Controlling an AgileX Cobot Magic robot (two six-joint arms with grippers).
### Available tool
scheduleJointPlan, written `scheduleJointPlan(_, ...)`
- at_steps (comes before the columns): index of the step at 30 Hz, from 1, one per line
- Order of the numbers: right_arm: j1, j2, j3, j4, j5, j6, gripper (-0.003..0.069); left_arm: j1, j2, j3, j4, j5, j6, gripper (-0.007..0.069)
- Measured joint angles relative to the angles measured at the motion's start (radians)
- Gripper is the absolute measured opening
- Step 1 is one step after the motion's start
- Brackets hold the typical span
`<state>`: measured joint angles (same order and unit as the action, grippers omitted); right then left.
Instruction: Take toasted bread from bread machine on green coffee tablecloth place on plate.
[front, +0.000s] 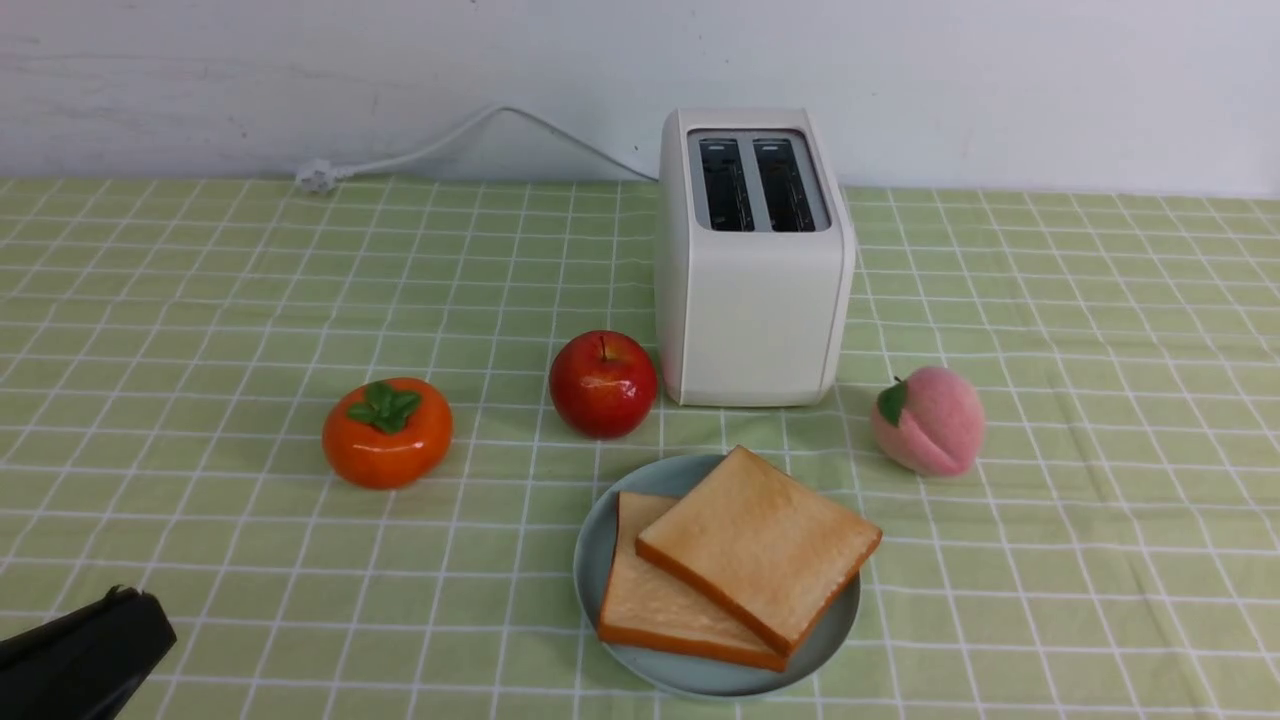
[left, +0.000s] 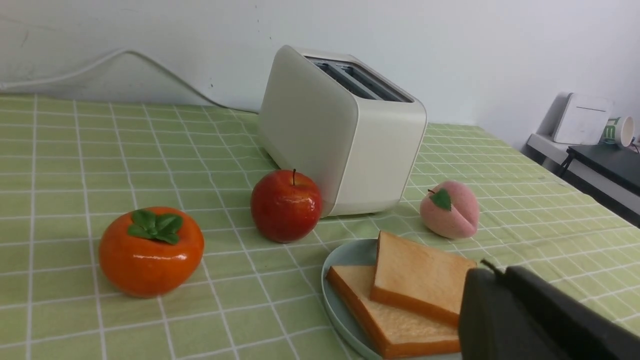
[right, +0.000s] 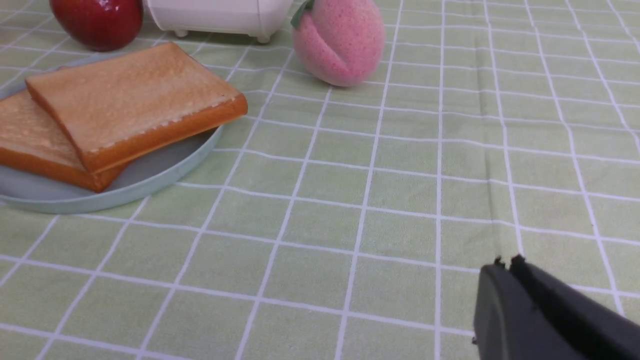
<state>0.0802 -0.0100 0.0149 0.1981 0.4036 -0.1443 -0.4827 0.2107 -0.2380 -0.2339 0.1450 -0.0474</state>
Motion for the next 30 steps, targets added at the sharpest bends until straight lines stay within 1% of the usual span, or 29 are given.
scheduleJointPlan(3,0.0,0.0,0.0,0.0,0.0,0.0,0.0003,0.002,-0.013,0.0,0.011,0.004,0.0,0.0019)
scheduleJointPlan(5,0.0,0.0,0.0,0.0,0.0,0.0,0.0006,0.027,-0.045,0.0,0.037,0.016,0.0,0.0019)
scheduleJointPlan(8,0.0,0.0,0.0,0.0,0.0,0.0,0.001,0.137,-0.124,0.002,0.088,0.083,0.0,0.0)
scheduleJointPlan(9,0.0,0.0,0.0,0.0,0.0,0.0,0.001,0.137,-0.13,0.003,0.09,0.087,0.0,-0.0001)
scheduleJointPlan(10,0.0,0.0,0.0,0.0,0.0,0.0,0.0013,0.212,-0.18,0.024,0.098,0.102,0.0,-0.0013)
scheduleJointPlan(11,0.0,0.0,0.0,0.0,0.0,0.0,0.0013,0.252,-0.203,0.045,0.098,0.105,0.0,-0.0013)
scheduleJointPlan(12,0.0,0.0,0.0,0.0,0.0,0.0,0.0014,0.26,-0.203,0.045,0.098,0.105,0.0,-0.0013)
scheduleJointPlan(13,0.0,0.0,0.0,0.0,0.0,0.0,0.0015,0.311,-0.22,0.09,0.098,0.104,0.0,-0.0013)
scheduleJointPlan(15,0.0,0.0,0.0,0.0,0.0,0.0,0.0018,0.358,-0.221,0.18,0.094,0.097,0.0,-0.0013)
scheduleJointPlan(16,0.0,0.0,0.0,0.0,0.0,0.0,0.0019,0.364,-0.221,0.189,0.091,0.094,-0.001,-0.0013)
scheduleJointPlan(17,0.0,0.0,0.0,0.0,0.0,0.0,0.0021,0.381,-0.221,0.242,0.076,0.107,-0.013,-0.0013)
scheduleJointPlan(22,0.0,0.0,0.0,0.0,0.0,0.0,0.0025,0.402,-0.221,0.268,0.062,0.246,-0.046,-0.0013)
scheduleJointPlan(30,-0.001,0.0,0.0,0.0,0.0,0.0,0.0035,0.402,-0.221,0.268,0.06,0.244,-0.051,-0.0013)
